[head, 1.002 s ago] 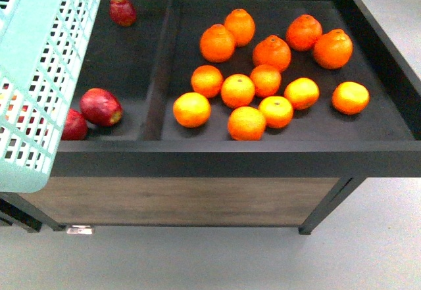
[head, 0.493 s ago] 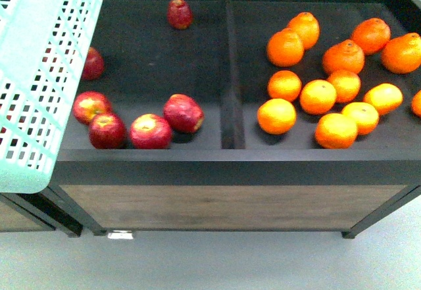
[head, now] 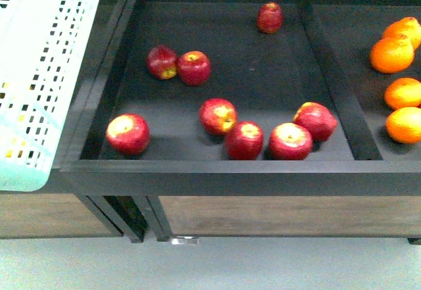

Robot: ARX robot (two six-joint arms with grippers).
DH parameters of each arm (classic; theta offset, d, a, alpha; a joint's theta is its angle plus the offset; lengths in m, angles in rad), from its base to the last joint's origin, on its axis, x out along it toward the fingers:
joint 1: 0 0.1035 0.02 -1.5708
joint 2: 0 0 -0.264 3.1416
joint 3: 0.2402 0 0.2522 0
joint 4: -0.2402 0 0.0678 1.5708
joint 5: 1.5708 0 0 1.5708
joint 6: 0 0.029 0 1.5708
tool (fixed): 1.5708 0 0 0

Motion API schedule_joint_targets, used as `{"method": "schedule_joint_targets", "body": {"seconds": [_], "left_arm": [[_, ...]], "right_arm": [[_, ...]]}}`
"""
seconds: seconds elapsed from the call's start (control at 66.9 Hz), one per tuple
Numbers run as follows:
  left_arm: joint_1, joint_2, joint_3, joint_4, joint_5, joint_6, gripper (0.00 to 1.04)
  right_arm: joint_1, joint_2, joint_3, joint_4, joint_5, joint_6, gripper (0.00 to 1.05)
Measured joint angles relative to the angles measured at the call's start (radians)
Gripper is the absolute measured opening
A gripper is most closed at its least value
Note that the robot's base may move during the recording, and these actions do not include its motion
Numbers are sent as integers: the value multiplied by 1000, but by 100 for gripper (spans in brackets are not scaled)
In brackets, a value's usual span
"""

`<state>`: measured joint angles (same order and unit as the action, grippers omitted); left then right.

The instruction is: Pick lemon and mango into basket

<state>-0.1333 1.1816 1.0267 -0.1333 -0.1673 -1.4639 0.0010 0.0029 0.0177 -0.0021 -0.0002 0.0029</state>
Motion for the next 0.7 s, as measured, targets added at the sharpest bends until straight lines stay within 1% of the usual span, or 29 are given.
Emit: {"method": "schedule_joint_targets", "body": {"seconds": [0.703], "left_arm": [[0,0,0,0,3,0,15]], "right_arm": [[0,1,0,1,2,0,96]]}}
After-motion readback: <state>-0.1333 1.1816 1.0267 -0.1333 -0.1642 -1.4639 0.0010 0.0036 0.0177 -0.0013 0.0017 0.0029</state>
